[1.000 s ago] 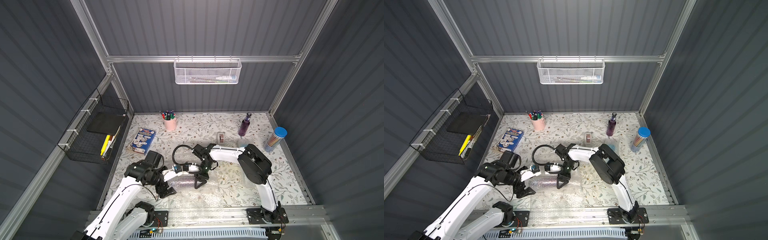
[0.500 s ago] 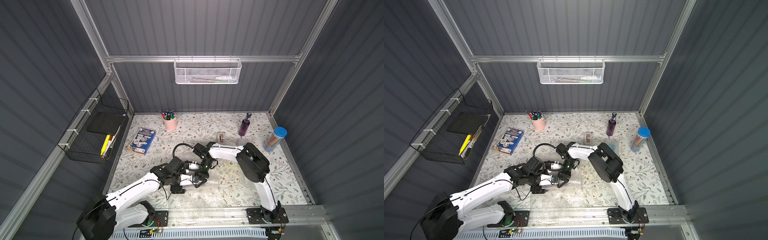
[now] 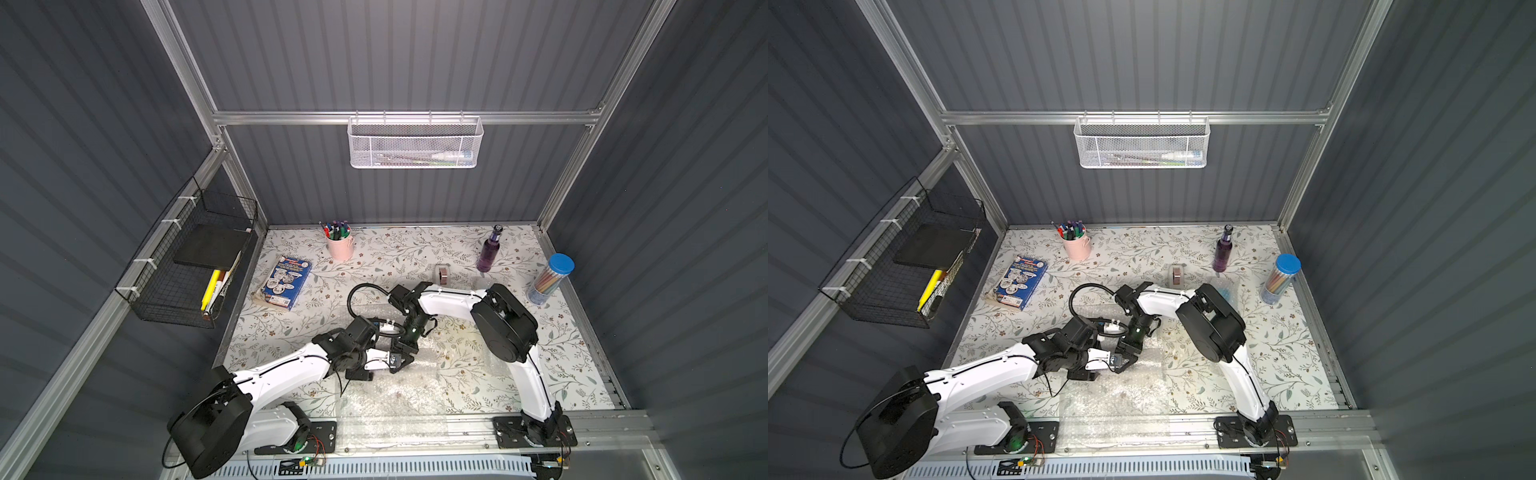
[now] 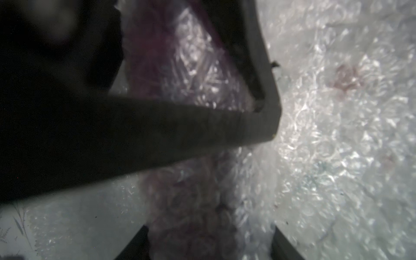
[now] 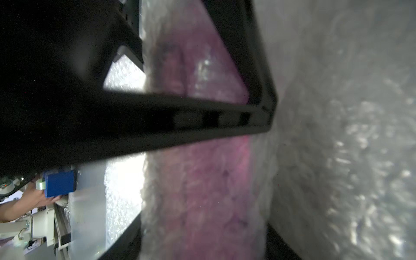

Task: Wrap wine bottles in bubble wrap
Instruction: Wrap the bubble wrap around the bubble wrap.

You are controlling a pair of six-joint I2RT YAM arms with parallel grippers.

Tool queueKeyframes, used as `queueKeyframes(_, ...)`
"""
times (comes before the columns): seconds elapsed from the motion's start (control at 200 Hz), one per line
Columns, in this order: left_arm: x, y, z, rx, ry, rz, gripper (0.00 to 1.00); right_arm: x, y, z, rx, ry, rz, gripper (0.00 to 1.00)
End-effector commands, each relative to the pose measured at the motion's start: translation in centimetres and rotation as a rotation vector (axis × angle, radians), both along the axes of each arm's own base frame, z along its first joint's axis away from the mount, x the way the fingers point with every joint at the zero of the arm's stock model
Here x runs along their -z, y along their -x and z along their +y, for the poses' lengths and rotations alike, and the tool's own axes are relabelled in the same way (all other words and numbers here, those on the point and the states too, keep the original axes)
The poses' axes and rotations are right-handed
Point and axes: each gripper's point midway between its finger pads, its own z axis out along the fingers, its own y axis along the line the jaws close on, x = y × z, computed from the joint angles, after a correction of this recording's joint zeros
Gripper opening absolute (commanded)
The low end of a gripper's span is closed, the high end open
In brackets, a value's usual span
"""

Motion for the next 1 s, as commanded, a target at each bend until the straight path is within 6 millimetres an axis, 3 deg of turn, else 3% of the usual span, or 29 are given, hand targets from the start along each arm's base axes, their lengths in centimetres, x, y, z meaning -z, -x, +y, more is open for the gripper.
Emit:
queueKeyframes(0.0,1.3,-1.4,2.1,-0.099,-0.104,-0.027,0.54,0.4,2.1,-0.6,-0.088,0.013,-0.011,0.69)
queueKeyframes(0.205,2.0,-0.3,1.9,-0.11,-0.084,0.043,0.53,-2.2,0.9,-1.0,-0.049,-0.02,-0.074,0.75)
queueKeyframes(0.465,2.5,1.1,1.3,-0.162,-0.076,0.2,0.55,-5.4,-0.8,-3.4,0.045,-0.051,-0.136,0.76)
queueKeyframes(0.705,1.9,1.0,0.8,-0.202,-0.023,0.32,0.53,-5.9,-1.9,-6.4,0.111,-0.031,-0.196,0.76)
queueKeyframes(0.83,0.9,1.1,-0.3,-0.225,0.039,0.482,0.51,-6.3,-2.7,-7.2,0.153,-0.06,-0.313,0.76)
queueKeyframes(0.991,0.4,0.9,-1.6,-0.293,0.08,0.693,0.51,-7.1,-4.7,-7.9,0.221,-0.13,-0.589,0.77)
